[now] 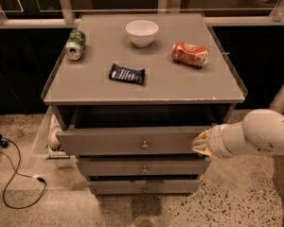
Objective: Close top drawer
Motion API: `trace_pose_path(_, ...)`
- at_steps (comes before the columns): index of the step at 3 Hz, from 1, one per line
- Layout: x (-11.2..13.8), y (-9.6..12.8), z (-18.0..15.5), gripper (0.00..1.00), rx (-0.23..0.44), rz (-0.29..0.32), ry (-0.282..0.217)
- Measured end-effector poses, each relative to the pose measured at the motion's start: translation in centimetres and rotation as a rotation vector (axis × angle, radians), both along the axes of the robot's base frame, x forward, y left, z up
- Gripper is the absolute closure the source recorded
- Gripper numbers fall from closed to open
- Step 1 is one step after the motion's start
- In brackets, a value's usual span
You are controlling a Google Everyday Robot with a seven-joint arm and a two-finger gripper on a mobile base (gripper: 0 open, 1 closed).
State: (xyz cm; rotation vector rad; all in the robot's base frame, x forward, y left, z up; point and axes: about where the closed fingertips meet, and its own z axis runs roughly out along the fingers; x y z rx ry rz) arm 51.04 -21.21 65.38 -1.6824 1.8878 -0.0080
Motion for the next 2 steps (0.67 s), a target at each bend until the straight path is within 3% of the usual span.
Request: trace_pose_path(2,0.0,0.0,0.0,0.35,0.0,0.0,0.0)
